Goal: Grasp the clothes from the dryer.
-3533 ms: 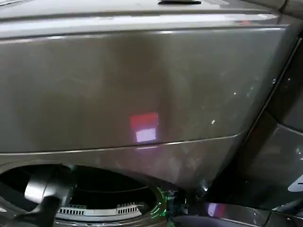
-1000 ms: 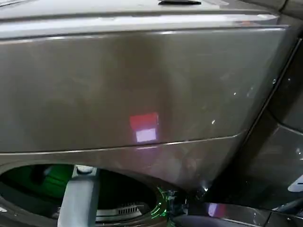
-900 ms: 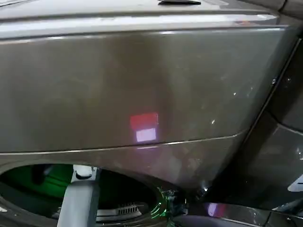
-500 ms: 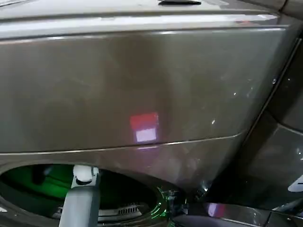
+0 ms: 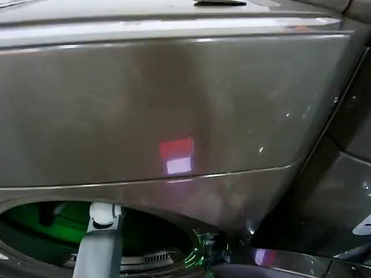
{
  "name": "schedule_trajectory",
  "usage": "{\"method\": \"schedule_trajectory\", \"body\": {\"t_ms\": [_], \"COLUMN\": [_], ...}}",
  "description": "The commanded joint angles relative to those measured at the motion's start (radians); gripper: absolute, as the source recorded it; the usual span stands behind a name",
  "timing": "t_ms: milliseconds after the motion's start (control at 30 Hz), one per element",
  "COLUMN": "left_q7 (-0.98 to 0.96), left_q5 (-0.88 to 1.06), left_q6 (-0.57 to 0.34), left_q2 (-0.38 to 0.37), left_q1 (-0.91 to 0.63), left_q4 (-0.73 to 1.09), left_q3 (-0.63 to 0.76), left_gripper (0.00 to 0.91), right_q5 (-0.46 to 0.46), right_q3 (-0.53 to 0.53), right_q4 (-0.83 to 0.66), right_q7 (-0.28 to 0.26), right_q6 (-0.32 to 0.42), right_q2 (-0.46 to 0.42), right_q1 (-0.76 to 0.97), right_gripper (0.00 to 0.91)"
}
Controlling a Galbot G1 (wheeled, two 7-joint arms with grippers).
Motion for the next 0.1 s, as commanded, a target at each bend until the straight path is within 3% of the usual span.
{"method": "schedule_trajectory", "body": {"t_ms": [33, 100], "left_q7": [0.002, 0.002], "left_q5": [0.008, 0.008], "left_q6": [0.001, 0.002], "left_q2": [0.001, 0.003], "left_q1": [-0.005, -0.008], "left_q4": [0.007, 0.009], "left_q3": [-0.001, -0.002], "left_gripper": [0.0, 0.0], "right_q5": [-0.001, -0.002], "right_q3": [0.003, 0.003], "right_q4": [-0.002, -0.005], "right_q7": [-0.004, -0.005], "right_q6": [-0.001, 0.0], "right_q2": [0.0, 0.0], "right_q1": [-0.002, -0.001], "right_gripper": [0.907, 0.907]}}
